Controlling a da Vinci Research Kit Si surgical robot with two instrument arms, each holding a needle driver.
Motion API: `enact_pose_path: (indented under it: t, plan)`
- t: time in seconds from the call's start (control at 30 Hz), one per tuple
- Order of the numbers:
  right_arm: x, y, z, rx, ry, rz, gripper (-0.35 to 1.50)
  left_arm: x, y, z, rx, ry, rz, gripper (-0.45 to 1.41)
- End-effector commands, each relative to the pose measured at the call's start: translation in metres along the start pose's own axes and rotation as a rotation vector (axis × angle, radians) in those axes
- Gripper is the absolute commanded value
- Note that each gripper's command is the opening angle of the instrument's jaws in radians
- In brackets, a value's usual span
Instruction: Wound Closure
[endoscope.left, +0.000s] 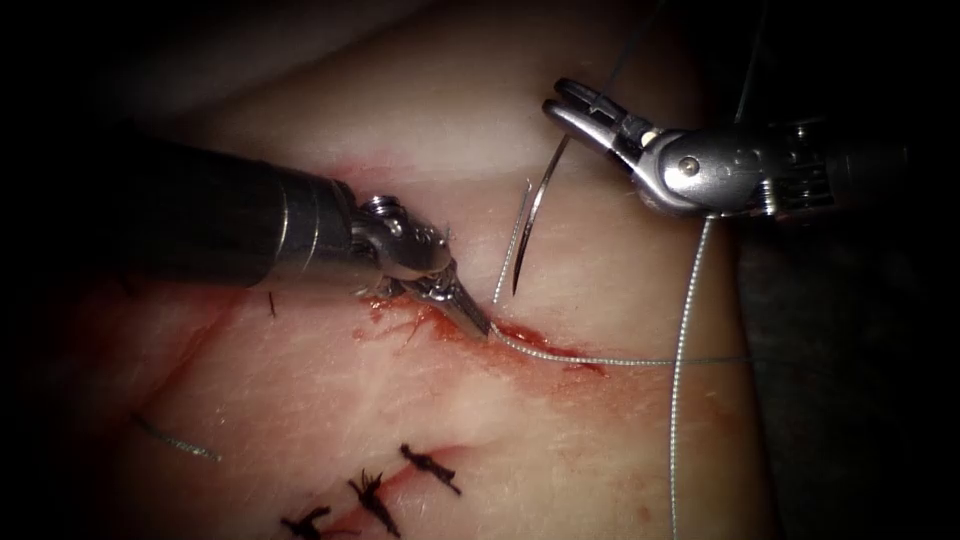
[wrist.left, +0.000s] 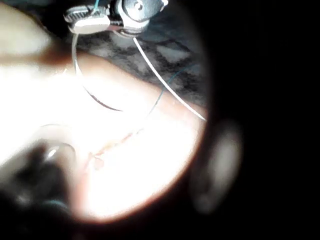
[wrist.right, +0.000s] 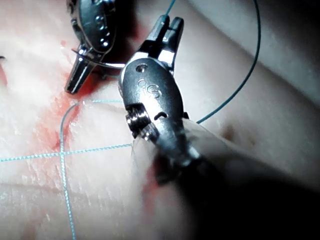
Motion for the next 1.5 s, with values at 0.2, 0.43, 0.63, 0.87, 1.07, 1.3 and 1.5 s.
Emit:
enact_pose_path:
  t: [0.2,0.43,0.63,0.87,1.07,1.3,1.5]
  plan:
    - [-0.0005,-0.0003,0.0005,0.009,0.002,0.009,-0.35,-0.0005,-0.0023,0.0024,0.046,-0.057,0.024,-0.45]
    - [-0.0005,-0.0001,0.0003,0.011,0.003,0.010,-0.35,0.0000,-0.0036,0.0021,0.118,-0.079,0.029,-0.45]
    - [-0.0004,-0.0004,0.0001,0.034,0.010,0.034,-0.35,0.0010,-0.0047,0.0016,0.181,-0.140,0.014,-0.45]
    - [-0.0006,-0.0007,0.0004,0.081,0.024,0.046,-0.35,0.0015,-0.0049,0.0018,0.224,-0.216,0.064,-0.45]
    - [-0.0006,-0.0014,0.0010,0.115,0.034,0.050,-0.35,0.0013,-0.0048,0.0017,0.244,-0.305,0.087,-0.45]
    - [-0.0010,-0.0011,0.0015,0.139,0.045,0.011,-0.35,0.0015,-0.0049,0.0021,0.137,-0.398,0.061,-0.45]
    - [-0.0028,-0.0023,0.0011,0.122,0.005,-0.237,-0.35,0.0016,-0.0048,0.0020,-0.016,-0.317,0.022,-0.45]
